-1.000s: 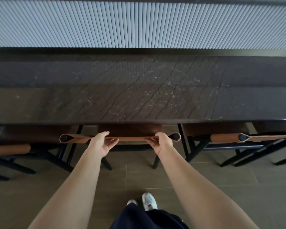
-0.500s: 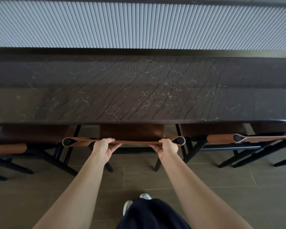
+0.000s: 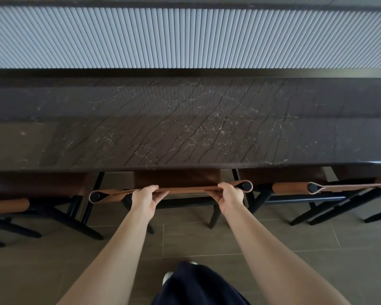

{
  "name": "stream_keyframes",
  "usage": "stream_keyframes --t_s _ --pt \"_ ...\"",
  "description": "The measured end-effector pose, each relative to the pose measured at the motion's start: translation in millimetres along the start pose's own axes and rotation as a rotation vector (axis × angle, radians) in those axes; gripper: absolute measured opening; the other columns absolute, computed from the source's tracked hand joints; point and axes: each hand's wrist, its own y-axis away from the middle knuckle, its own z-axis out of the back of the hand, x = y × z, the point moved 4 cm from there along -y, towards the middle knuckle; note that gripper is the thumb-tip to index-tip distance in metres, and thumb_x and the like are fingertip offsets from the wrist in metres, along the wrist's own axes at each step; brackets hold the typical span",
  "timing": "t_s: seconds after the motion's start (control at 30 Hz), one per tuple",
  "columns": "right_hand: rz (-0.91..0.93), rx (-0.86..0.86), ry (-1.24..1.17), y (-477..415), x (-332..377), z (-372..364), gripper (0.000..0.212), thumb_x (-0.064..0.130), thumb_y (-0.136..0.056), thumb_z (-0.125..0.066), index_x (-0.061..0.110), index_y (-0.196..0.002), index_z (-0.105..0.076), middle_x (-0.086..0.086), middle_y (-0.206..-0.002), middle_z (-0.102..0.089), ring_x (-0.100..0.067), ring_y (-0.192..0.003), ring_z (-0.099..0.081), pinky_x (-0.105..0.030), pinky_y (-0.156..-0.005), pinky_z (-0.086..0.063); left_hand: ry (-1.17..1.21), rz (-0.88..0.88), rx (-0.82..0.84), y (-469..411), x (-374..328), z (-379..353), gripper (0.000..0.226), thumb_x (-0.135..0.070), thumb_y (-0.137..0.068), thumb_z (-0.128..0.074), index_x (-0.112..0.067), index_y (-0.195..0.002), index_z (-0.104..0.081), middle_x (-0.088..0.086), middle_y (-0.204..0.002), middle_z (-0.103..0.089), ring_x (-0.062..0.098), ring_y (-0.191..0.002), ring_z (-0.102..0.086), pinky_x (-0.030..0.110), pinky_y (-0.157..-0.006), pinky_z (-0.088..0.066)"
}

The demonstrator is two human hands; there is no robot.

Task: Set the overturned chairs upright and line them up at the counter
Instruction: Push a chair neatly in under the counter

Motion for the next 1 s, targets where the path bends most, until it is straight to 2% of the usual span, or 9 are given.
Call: stream_keyframes --t_s 0.2,0.27,0.4,0.47,0.53,0.7,0.77,0.87,1.0 --pt "0.019 0.009 0.008 -0.6 -0.1 1.5 0.011 -0.01 -0.092 -0.054 0.001 -0.09 -0.052 -0.017 -0.098 -0.057 -0.034 -0.081 -0.065 -0.036 -0.048 -0.059 0.01 0.007 -0.002 -2.3 -0.7 1.7 0.038 0.013 -0.089 -0.055 -0.002 -0.124 -0.051 0.023 -0.124 -0.05 0.041 -0.107 -0.058 0.054 -0.085 -0.055" --pt "0.02 0.023 0.009 -0.5 0.5 2.9 0.007 -0.006 -0.093 -0.058 -0.001 -0.094 -0.054 -0.017 -0.097 -0.059 -0.032 -0.079 -0.066 -0.034 -0.048 -0.059 0.007 0.014 0.011 -0.2 -0.4 2.1 0.036 0.012 -0.089 -0.056 -0.002 -0.122 -0.051 0.023 -0.124 -0.051 0.04 -0.106 -0.059 0.054 -0.086 -0.055" --pt "0.006 0.094 0.108 -0.1 -0.2 9.1 0.023 0.015 -0.094 -0.066 0.001 -0.11 -0.058 -0.018 -0.105 -0.068 -0.029 -0.09 -0.071 -0.039 -0.068 -0.061 -0.008 0.038 0.041 8.1 -0.8 3.6 0.021 0.007 -0.091 -0.058 -0.004 -0.108 -0.054 0.024 -0.117 -0.056 0.038 -0.098 -0.064 0.049 -0.075 -0.058" --pt "0.006 0.109 0.175 -0.4 -0.4 12.4 0.027 0.024 -0.094 -0.066 0.005 -0.111 -0.058 -0.016 -0.11 -0.068 -0.029 -0.097 -0.07 -0.044 -0.08 -0.06 -0.017 0.055 0.061 15.6 -0.7 3.9 0.016 0.002 -0.092 -0.058 -0.004 -0.107 -0.054 0.027 -0.116 -0.057 0.04 -0.097 -0.066 0.047 -0.068 -0.058" --pt "0.013 0.093 0.199 1.3 -3.0 14.0 0.027 0.03 -0.095 -0.064 0.009 -0.11 -0.057 -0.013 -0.109 -0.069 -0.027 -0.098 -0.07 -0.045 -0.087 -0.058 -0.042 0.053 0.061 21.5 -1.1 7.0 0.014 -0.003 -0.093 -0.059 -0.004 -0.107 -0.055 0.028 -0.115 -0.06 0.039 -0.097 -0.067 0.045 -0.068 -0.058" --pt "0.026 0.122 0.285 12.4 -9.8 14.1 0.025 0.035 -0.096 -0.06 0.014 -0.11 -0.059 -0.008 -0.11 -0.07 -0.023 -0.101 -0.068 -0.046 -0.096 -0.052 -0.063 -0.023 0.085 32.7 -3.0 14.4 0.031 -0.011 -0.094 -0.06 -0.003 -0.123 -0.053 0.025 -0.116 -0.062 0.035 -0.101 -0.067 0.043 -0.082 -0.057" --pt "0.041 0.135 0.34 17.1 -10.8 16.0 0.022 0.034 -0.095 -0.062 0.017 -0.109 -0.06 -0.005 -0.109 -0.072 -0.02 -0.101 -0.067 -0.047 -0.1 -0.049 -0.158 -0.075 0.124 38.2 -1.8 17.4 0.034 -0.013 -0.093 -0.062 -0.006 -0.125 -0.052 0.021 -0.119 -0.062 0.032 -0.104 -0.066 0.046 -0.089 -0.055" --pt "0.047 0.187 0.377 28.5 -19.6 18.7 0.026 0.034 -0.095 -0.062 0.017 -0.115 -0.061 -0.003 -0.106 -0.073 -0.019 -0.102 -0.067 -0.047 -0.102 -0.046 -0.272 -0.151 0.182 52.5 6.3 30.6 0.025 -0.017 -0.094 -0.061 -0.011 -0.118 -0.056 0.014 -0.122 -0.061 0.03 -0.108 -0.064 0.047 -0.089 -0.055" --pt "0.085 0.273 0.406 51.1 -37.9 12.1 0.028 0.037 -0.096 -0.059 0.017 -0.115 -0.064 -0.002 -0.101 -0.076 -0.018 -0.102 -0.068 -0.044 -0.098 -0.048 -0.205 -0.233 0.244 68.9 5.3 54.5 0.018 -0.015 -0.097 -0.055 -0.014 -0.115 -0.059 0.011 -0.12 -0.063 0.028 -0.107 -0.065 0.044 -0.086 -0.056"
